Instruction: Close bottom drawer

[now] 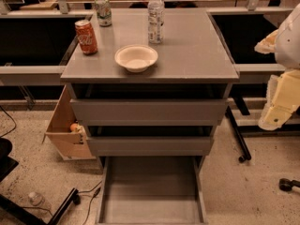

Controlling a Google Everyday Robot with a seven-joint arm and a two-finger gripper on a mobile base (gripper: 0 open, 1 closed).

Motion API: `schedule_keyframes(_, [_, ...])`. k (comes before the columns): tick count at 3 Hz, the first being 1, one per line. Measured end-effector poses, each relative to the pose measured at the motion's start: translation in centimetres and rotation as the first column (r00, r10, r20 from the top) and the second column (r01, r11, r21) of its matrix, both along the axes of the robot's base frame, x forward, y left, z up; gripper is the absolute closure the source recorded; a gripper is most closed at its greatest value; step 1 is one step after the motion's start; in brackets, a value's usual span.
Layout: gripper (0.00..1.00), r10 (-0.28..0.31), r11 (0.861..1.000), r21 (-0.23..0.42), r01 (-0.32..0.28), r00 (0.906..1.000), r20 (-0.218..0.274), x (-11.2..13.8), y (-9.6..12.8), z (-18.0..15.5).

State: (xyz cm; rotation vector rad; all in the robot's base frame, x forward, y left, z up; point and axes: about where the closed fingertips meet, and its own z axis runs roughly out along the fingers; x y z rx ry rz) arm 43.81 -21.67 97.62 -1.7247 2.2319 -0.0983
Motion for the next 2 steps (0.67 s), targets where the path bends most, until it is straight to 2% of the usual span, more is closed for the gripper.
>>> schedule_keyframes(1, [0.0,-0.003,1.0,0.004,0.003,1.0,0.0,-0.1,0.0,-0.4])
schedule_keyframes(2, [0.0,-0.025,0.999,0.032,0.025,0.9997,-0.001,-0.6,0.0,-3.2])
